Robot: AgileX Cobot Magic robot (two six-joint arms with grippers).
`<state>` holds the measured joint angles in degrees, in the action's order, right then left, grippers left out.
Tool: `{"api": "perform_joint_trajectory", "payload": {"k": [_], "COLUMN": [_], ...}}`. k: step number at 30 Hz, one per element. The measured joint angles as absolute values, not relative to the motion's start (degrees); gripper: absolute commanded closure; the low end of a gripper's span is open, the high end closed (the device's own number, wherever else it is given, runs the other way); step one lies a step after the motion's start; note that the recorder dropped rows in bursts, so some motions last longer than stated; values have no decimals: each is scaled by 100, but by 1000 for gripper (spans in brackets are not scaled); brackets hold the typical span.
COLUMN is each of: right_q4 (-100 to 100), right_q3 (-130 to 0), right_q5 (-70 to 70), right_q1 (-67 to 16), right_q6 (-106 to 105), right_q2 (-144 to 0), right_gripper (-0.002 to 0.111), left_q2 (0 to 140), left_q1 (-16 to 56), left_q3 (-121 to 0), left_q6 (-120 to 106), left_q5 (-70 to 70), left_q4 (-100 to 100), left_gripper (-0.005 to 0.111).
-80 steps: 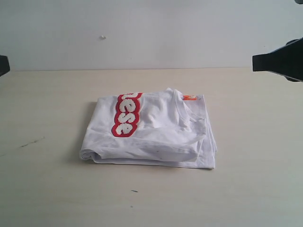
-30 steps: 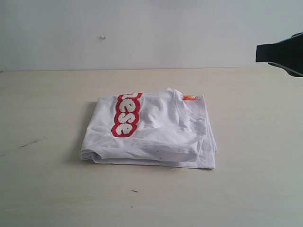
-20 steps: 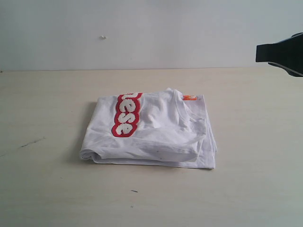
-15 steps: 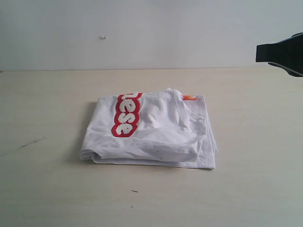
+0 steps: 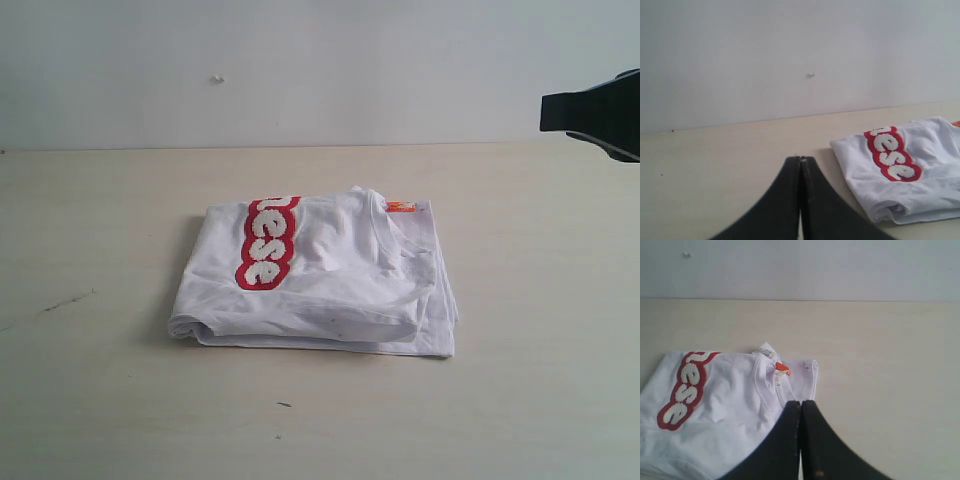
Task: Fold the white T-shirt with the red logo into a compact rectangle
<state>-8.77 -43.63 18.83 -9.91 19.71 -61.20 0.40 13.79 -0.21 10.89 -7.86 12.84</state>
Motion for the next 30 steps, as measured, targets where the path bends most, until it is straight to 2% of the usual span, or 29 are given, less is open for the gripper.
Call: {"api": "perform_joint_trajectory", "payload": {"k": [5, 11, 30], "right_q4": [-877, -877, -877], "right_q3": [-4363, -4363, -4363], "right_q5": [1883, 1883, 1883], "right_q1": [-991, -991, -991], "right_q6": [1971, 1971, 1971], "right_q2": [-6120, -6120, -6120], "right_gripper": [108, 108, 108], "left_q2": [40, 37, 37], "left_q1": [1379, 1379, 1379], "left_q3": [-12, -12, -12], "left_q6": [1137, 1084, 190], "left_q5": [-930, -1984, -2094], "left_q4": [1266, 1139, 872], "left_gripper": [107, 107, 107]}}
